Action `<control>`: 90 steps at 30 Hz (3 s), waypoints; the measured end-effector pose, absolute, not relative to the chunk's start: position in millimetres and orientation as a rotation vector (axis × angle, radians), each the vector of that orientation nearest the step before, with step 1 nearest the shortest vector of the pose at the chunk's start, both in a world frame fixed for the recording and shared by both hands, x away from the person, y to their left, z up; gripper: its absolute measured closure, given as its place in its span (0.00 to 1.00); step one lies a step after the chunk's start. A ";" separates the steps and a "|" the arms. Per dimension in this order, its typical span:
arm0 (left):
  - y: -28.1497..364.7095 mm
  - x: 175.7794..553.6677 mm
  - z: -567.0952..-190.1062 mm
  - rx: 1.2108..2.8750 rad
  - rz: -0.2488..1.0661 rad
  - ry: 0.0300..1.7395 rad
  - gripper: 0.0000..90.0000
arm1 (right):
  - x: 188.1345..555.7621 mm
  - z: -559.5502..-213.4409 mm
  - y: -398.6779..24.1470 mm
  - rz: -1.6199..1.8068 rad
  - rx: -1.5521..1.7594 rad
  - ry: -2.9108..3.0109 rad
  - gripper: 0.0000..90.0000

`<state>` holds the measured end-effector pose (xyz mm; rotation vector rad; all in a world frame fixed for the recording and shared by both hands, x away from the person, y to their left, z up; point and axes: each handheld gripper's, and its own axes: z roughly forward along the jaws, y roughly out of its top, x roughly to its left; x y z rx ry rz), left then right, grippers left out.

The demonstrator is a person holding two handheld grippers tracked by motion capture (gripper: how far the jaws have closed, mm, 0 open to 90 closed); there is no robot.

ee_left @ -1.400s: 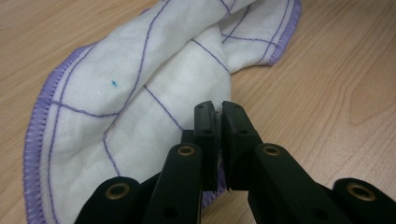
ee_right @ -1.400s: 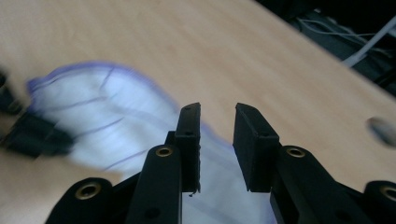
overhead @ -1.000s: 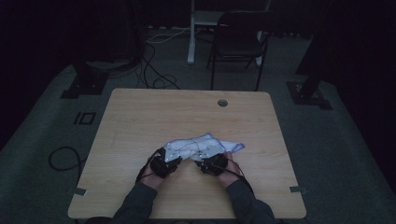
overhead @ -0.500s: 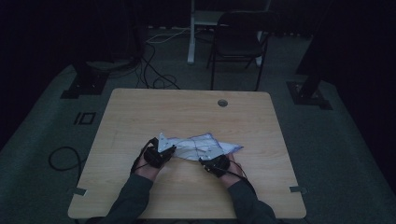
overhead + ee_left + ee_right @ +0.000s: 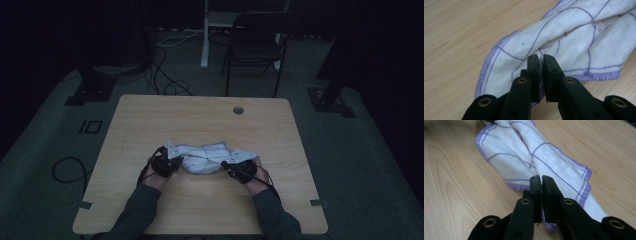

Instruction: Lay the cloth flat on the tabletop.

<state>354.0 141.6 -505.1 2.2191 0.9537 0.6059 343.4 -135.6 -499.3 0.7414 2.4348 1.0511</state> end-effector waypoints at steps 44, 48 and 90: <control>87.1 368.8 -521.6 2.230 0.560 0.928 0.87 | 356.0 -510.9 -126.5 1.006 0.776 2.426 0.81; 88.7 369.6 -518.9 2.224 0.582 0.925 0.86 | 357.6 -514.1 -125.7 0.997 0.783 2.435 0.85; 72.5 336.1 -522.7 2.269 0.584 0.721 0.76 | 371.2 -525.2 -134.8 0.940 0.888 2.429 0.92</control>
